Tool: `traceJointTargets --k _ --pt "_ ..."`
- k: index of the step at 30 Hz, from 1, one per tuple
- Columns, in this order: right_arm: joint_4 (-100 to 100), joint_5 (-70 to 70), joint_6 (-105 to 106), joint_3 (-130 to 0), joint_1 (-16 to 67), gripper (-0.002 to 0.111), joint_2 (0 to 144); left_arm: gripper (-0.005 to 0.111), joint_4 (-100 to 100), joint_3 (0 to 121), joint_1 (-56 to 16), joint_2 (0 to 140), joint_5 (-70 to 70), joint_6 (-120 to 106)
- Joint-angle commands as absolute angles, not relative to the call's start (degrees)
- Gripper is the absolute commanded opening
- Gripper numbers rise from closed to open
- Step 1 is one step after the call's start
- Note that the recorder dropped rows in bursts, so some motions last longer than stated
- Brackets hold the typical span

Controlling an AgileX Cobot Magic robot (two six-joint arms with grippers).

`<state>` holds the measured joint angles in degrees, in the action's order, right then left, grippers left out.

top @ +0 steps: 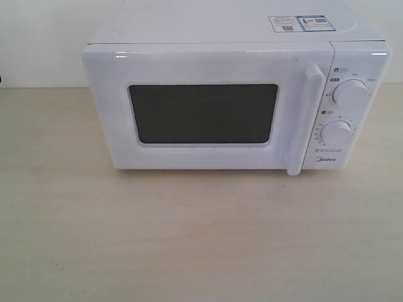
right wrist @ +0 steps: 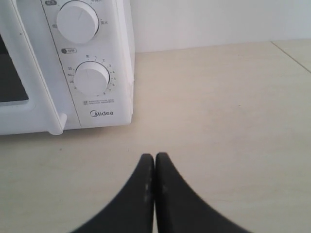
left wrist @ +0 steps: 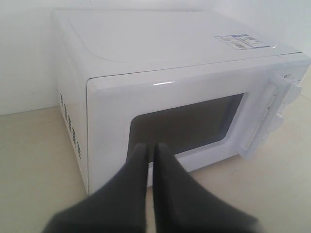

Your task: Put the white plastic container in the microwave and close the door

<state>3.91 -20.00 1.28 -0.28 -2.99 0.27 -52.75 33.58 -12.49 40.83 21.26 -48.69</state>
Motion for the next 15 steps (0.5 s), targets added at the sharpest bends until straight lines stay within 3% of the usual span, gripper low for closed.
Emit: traceJointTargets --k 1,15 --pt "4.1 -19.5 1.2 0.0 -0.4 0.000 0.0 0.004 -52.9 33.3 -12.6 40.4 20.7 -48.2" --pt "4.1 -19.5 1.2 0.0 0.0 0.000 0.0 0.004 -52.9 33.3 -12.6 40.4 20.7 -48.2"
